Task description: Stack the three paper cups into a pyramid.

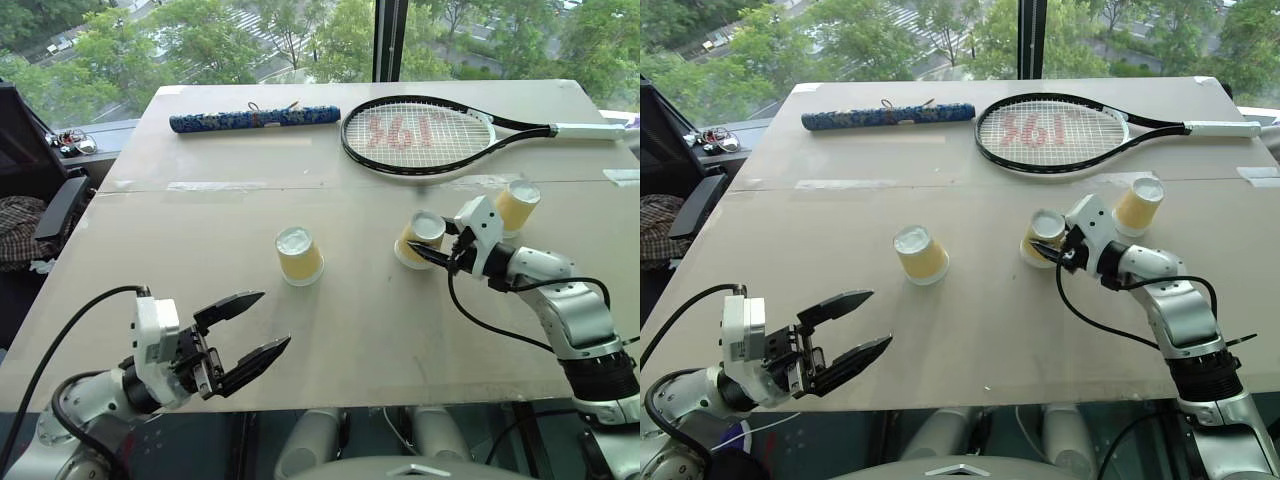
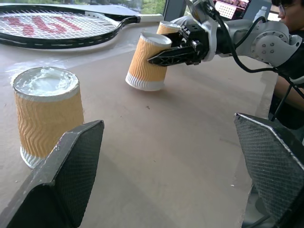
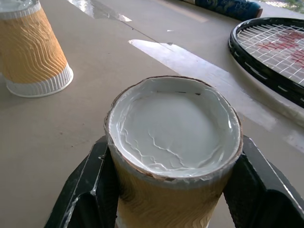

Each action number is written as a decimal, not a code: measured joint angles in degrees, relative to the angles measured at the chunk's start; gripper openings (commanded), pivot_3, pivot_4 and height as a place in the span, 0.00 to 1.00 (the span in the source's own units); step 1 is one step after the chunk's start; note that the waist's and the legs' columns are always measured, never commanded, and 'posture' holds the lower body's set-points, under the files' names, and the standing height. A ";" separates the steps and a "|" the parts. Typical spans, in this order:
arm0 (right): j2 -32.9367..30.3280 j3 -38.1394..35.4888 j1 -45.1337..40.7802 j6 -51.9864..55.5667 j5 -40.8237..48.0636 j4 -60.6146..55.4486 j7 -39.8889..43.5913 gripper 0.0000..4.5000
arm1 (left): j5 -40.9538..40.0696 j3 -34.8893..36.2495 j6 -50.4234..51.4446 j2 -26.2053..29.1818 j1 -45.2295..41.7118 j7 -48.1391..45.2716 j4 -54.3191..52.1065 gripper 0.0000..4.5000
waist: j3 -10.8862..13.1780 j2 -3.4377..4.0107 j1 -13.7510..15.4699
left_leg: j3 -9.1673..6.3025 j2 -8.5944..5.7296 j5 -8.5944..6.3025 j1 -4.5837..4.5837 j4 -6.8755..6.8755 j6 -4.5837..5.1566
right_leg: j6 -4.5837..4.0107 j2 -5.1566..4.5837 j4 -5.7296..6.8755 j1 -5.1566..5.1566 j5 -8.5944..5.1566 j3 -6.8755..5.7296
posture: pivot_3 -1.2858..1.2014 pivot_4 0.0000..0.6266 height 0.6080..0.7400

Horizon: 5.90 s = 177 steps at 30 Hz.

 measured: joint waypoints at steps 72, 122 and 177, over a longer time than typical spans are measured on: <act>-8.86 -24.43 38.21 -8.70 20.75 -31.19 8.47 1.00 | 33.46 -32.37 -13.29 -20.66 -69.15 -11.82 70.09 0.54 | -0.02 -0.14 0.17 | -0.44 -0.13 -0.02 -0.17 0.39 -0.05 | 0.05 0.02 0.16 0.07 0.03 -0.40 | 0.52 0.24 1.00; -0.50 -20.24 -5.73 2.95 0.63 14.25 -19.25 0.94 | -8.23 -8.26 18.60 1.73 -30.46 -0.47 0.21 1.00 | -0.06 0.04 -0.24 | -0.07 -0.04 -0.01 0.01 0.22 -0.07 | 0.01 0.04 0.18 -0.01 0.03 0.01 | 0.52 0.24 1.00; -5.17 -1.34 -16.01 18.33 13.93 -10.46 4.56 0.80 | -8.26 0.90 3.48 -1.70 -3.71 -8.81 2.62 1.00 | -0.01 0.09 -1.25 | 0.00 0.02 -0.06 -0.07 0.04 -0.02 | 0.00 0.04 0.05 -0.12 0.02 0.08 | 0.52 0.24 1.00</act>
